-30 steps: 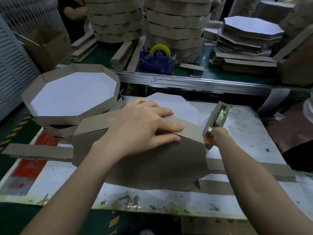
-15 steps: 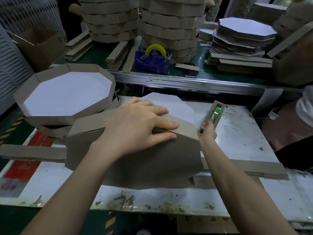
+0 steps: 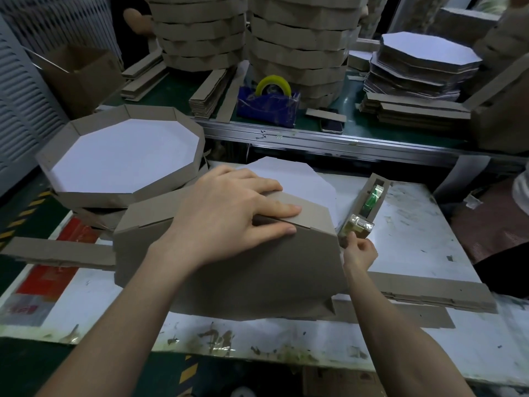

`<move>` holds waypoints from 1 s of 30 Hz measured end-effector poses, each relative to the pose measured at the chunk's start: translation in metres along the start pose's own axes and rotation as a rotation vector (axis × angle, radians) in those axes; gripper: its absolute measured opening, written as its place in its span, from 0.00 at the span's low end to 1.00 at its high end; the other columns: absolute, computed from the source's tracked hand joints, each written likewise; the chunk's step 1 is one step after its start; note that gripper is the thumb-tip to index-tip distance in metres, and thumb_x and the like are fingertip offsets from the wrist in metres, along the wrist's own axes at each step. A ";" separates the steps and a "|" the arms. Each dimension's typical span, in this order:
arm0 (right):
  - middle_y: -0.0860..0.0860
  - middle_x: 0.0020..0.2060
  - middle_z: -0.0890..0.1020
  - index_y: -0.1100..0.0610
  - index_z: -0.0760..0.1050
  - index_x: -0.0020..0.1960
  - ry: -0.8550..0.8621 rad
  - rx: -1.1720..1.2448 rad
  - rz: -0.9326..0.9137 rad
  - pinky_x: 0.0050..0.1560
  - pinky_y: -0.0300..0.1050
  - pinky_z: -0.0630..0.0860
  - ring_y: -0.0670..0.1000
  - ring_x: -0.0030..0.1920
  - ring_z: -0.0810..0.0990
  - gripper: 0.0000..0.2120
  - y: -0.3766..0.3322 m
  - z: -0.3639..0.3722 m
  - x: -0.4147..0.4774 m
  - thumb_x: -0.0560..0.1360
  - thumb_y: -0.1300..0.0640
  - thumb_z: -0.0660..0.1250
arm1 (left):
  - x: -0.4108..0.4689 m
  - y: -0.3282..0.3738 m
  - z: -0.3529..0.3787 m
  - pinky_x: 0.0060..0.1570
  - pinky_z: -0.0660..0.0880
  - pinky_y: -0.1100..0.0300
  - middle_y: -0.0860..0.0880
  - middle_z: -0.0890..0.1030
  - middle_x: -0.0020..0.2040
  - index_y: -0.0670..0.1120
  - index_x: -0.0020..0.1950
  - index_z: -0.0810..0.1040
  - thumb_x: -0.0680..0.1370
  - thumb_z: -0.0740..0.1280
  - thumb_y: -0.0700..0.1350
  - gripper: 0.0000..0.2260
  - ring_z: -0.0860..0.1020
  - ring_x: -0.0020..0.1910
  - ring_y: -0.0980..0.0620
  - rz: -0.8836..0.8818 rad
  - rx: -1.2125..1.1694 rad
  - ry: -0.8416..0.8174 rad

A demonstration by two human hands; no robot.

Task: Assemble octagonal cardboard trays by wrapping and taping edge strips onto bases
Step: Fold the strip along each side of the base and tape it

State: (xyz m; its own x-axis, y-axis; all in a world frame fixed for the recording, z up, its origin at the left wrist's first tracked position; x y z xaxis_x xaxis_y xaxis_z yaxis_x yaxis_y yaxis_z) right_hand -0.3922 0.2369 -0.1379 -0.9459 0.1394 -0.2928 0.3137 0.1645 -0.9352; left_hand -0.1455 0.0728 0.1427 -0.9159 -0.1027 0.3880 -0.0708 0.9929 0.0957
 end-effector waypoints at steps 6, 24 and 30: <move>0.58 0.63 0.79 0.58 0.72 0.36 0.017 0.029 -0.004 0.54 0.42 0.70 0.56 0.58 0.79 0.15 0.007 0.003 0.007 0.80 0.58 0.67 | -0.002 -0.003 0.001 0.51 0.72 0.54 0.54 0.83 0.56 0.65 0.56 0.81 0.75 0.55 0.67 0.18 0.81 0.53 0.50 -0.005 0.002 0.007; 0.50 0.42 0.84 0.59 0.81 0.54 -0.411 0.134 -0.152 0.33 0.36 0.72 0.44 0.34 0.75 0.09 -0.122 0.044 -0.088 0.81 0.55 0.66 | -0.049 -0.037 -0.014 0.52 0.72 0.53 0.53 0.82 0.60 0.64 0.59 0.79 0.77 0.57 0.64 0.16 0.80 0.56 0.49 -0.010 -0.069 0.084; 0.50 0.37 0.85 0.57 0.85 0.47 -0.834 0.007 -0.302 0.26 0.34 0.67 0.43 0.29 0.70 0.07 -0.201 0.071 -0.218 0.78 0.56 0.70 | -0.092 -0.068 -0.025 0.55 0.74 0.50 0.53 0.81 0.61 0.62 0.61 0.78 0.76 0.59 0.64 0.17 0.79 0.58 0.50 -0.125 -0.157 0.146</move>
State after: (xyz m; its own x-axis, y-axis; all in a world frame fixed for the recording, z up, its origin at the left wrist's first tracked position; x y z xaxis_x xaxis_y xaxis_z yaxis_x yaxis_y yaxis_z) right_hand -0.2549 0.1043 0.0999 -0.7409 -0.6667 -0.0810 0.0435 0.0726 -0.9964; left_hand -0.0463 0.0134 0.1237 -0.8365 -0.2429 0.4911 -0.1071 0.9516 0.2882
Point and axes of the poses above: each hand's wrist, its own x-axis towards the middle knuckle, its own z-axis out of the palm, y = z × x, the point moved 8 cm from there along x, towards the middle knuckle
